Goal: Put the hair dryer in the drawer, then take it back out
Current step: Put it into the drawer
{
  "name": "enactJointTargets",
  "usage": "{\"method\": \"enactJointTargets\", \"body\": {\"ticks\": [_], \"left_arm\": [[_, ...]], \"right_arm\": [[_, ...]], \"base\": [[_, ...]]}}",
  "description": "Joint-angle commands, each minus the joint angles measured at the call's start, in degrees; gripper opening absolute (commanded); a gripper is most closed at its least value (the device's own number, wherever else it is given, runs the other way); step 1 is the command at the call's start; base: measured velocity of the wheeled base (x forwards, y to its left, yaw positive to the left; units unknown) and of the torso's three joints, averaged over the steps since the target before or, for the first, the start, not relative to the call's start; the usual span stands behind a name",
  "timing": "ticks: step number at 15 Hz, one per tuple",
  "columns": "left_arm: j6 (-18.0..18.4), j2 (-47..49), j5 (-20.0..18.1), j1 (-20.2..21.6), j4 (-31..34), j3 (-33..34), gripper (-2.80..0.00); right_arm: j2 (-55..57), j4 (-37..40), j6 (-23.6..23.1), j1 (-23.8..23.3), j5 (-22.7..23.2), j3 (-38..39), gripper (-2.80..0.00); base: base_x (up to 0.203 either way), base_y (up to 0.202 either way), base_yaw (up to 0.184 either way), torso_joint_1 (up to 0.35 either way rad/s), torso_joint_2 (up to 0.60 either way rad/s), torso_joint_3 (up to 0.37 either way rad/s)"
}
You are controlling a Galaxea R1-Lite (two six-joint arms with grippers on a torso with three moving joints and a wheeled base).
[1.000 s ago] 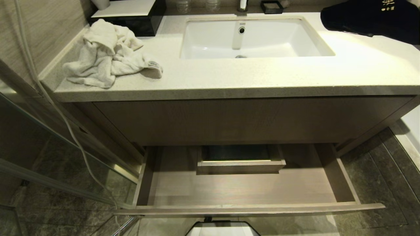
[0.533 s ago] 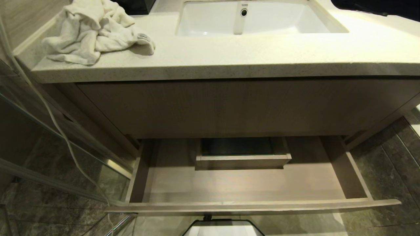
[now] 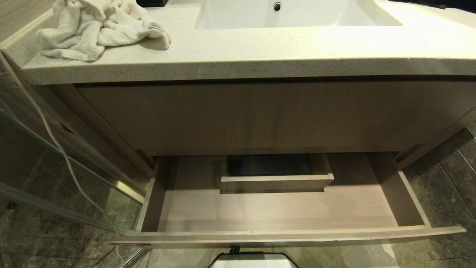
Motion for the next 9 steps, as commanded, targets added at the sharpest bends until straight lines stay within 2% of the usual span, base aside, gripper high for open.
{"method": "enactJointTargets", "body": {"ticks": [1, 7, 9], "left_arm": [[0.02, 0.06, 0.01, 0.0, 0.07, 0.11, -2.8], [0.02, 0.06, 0.01, 0.0, 0.07, 0.11, -2.8], [0.02, 0.06, 0.01, 0.0, 0.07, 0.11, -2.8]], "right_arm": [[0.94, 0.04, -0.12, -0.05, 0.02, -0.21, -2.8], [0.77, 0.13, -0.12, -0.02, -2.17, -0.07, -2.8], [0.68, 0.13, -0.12, -0.02, -2.26, -0.07, -2.8]], "base": [[0.0, 0.0, 0.0, 0.044, 0.04, 0.113], [0.0, 0.0, 0.0, 0.049, 0.02, 0.047], [0.0, 0.0, 0.0, 0.273, 0.04, 0.327]]}}
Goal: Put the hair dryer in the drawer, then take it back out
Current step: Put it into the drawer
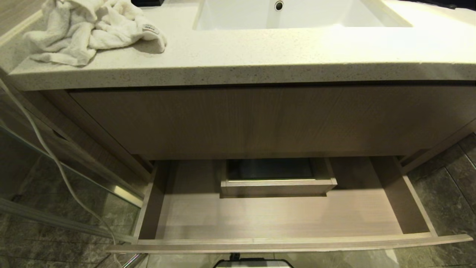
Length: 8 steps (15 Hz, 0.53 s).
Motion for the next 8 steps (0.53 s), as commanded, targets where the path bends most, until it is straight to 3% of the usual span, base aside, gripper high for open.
{"method": "enactJointTargets", "body": {"ticks": [1, 4, 6, 8], "left_arm": [[0.02, 0.06, 0.01, 0.0, 0.05, 0.09, -2.8], [0.02, 0.06, 0.01, 0.0, 0.05, 0.09, -2.8], [0.02, 0.06, 0.01, 0.0, 0.05, 0.09, -2.8], [0.02, 0.06, 0.01, 0.0, 0.05, 0.09, -2.8]], "right_arm": [[0.09, 0.46, -0.11, -0.02, 0.01, 0.0, -2.8], [0.41, 0.94, -0.11, -0.02, -0.12, 0.0, -2.8], [1.5, 2.31, 0.15, -0.11, -0.25, -0.35, -2.8], [3.02, 2.89, 0.15, -0.11, -2.07, -0.56, -2.8]], "base": [[0.0, 0.0, 0.0, 0.224, 0.05, 0.416], [0.0, 0.0, 0.0, 0.212, 0.02, 0.421], [0.0, 0.0, 0.0, 0.413, 0.02, 0.168], [0.0, 0.0, 0.0, 0.134, 0.02, 0.051]]}}
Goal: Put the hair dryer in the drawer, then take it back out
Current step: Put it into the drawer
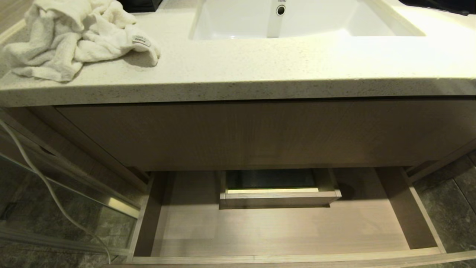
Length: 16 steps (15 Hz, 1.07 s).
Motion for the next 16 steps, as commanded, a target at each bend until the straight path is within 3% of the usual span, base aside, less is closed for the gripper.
{"method": "enactJointTargets", "body": {"ticks": [1, 3, 6, 9, 12, 16], "left_arm": [[0.0, 0.06, 0.01, 0.0, 0.04, 0.09, -2.8], [0.0, 0.06, 0.01, 0.0, 0.04, 0.09, -2.8], [0.0, 0.06, 0.01, 0.0, 0.04, 0.09, -2.8], [0.0, 0.06, 0.01, 0.0, 0.04, 0.09, -2.8], [0.0, 0.06, 0.01, 0.0, 0.04, 0.09, -2.8], [0.0, 0.06, 0.01, 0.0, 0.04, 0.09, -2.8]], "right_arm": [[2.03, 0.7, -0.07, -0.06, -2.57, -0.58, -2.8], [2.75, 2.92, 0.79, -0.06, -7.15, -1.12, -2.8], [7.62, 9.84, 2.93, -0.06, -8.06, -2.95, -2.8], [16.1, 10.48, 8.19, -0.02, -8.1, -2.21, -2.8], [28.31, 7.25, 11.04, 0.01, -7.94, -1.89, -2.8], [40.31, -6.22, 13.89, 0.47, -7.55, -2.39, -2.8]], "base": [[0.0, 0.0, 0.0, 0.027, 0.0, 0.042], [0.0, 0.0, 0.0, 0.018, 0.0, 0.009], [0.0, 0.0, 0.0, 0.0, 0.0, 0.0], [0.0, 0.0, 0.0, 0.0, 0.0, 0.0], [0.0, 0.0, 0.0, 0.0, 0.0, 0.0], [0.0, 0.0, 0.0, 0.0, 0.0, 0.0]]}}
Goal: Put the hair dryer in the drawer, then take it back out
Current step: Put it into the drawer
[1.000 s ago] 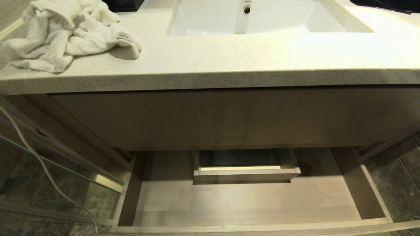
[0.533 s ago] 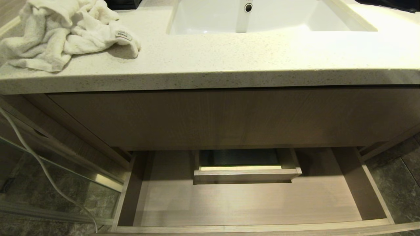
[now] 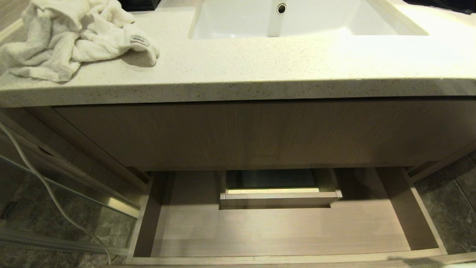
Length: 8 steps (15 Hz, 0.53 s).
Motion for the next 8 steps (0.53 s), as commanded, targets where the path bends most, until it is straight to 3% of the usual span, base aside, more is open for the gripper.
{"method": "enactJointTargets", "body": {"ticks": [1, 6, 8], "left_arm": [[0.02, 0.06, 0.0, 0.0, 0.01, 0.09, -2.8], [0.02, 0.06, 0.0, 0.0, 0.01, 0.09, -2.8], [0.02, 0.06, 0.0, 0.0, 0.01, 0.09, -2.8]], "right_arm": [[9.45, -6.76, 0.29, 0.42, -0.03, -0.63, -2.8], [13.62, -17.53, 0.18, 0.65, -0.51, 3.47, -2.8], [12.94, -26.92, -0.19, 0.66, -0.34, 8.44, -2.8]], "base": [[0.0, 0.0, 0.0, 0.0, 0.0, 0.0], [0.0, 0.0, 0.0, 0.0, 0.0, 0.0], [0.0, 0.0, 0.0, 0.0, 0.0, 0.0]]}}
